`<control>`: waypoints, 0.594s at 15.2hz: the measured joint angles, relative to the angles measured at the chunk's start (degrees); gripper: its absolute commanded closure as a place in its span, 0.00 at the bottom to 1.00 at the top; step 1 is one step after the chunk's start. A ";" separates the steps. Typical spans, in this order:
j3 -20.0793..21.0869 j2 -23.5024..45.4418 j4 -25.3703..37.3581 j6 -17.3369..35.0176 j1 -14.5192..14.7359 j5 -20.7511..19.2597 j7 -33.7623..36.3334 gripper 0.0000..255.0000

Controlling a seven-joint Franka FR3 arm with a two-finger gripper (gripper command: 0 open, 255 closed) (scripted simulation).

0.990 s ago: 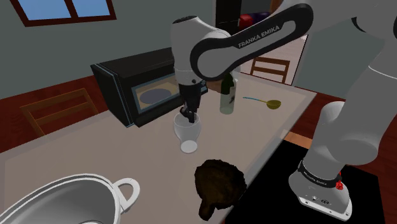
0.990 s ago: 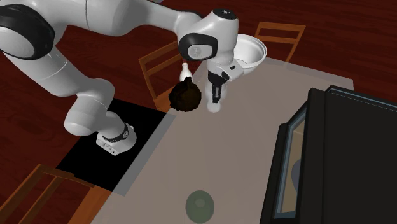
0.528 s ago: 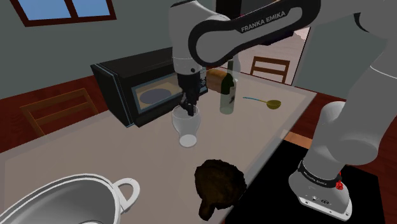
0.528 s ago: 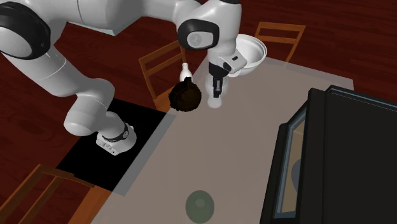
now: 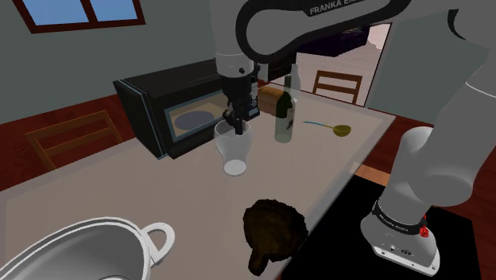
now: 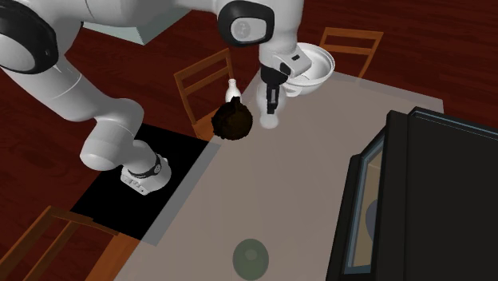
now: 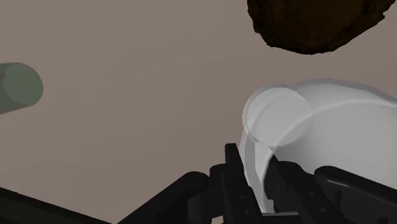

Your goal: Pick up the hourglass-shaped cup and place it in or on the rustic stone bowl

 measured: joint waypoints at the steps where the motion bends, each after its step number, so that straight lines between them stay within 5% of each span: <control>1: 0.29 -1.00 -0.29 -0.70 0.29 0.29 0.45 1.00; 9: 4.01 -12.64 -6.68 -5.62 4.19 4.44 6.28 1.00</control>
